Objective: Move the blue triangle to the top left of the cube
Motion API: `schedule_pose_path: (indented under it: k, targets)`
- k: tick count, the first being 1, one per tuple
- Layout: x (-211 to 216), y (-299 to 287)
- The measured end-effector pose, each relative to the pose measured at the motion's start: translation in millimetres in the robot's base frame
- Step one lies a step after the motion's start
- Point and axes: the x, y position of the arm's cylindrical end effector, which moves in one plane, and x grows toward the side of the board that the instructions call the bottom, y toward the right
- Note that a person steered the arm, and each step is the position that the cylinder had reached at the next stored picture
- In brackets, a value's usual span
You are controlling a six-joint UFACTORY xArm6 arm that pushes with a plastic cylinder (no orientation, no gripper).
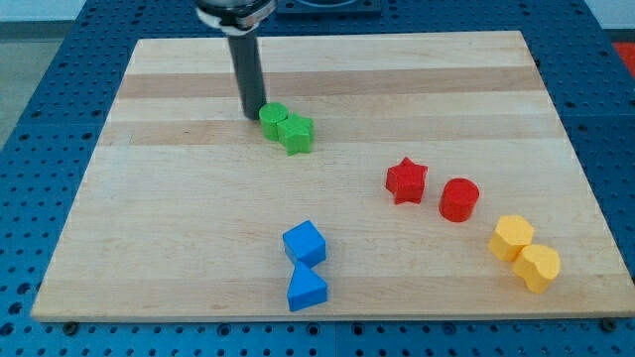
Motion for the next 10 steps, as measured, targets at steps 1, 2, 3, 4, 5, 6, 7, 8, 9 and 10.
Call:
schedule_pose_path:
  k: [1, 2, 3, 4, 5, 6, 7, 8, 9, 10]
  targets:
    - [57.0, -39.7]
    - [136.0, -58.8]
    - [220.2, -59.8]
    - [253.3, -49.6]
    - [254.4, -45.7]
    - [252.8, -33.7]
    - [244.2, -33.8]
    - [219.3, -31.5]
    - [180.5, -3.3]
    - [147.8, 46.6]
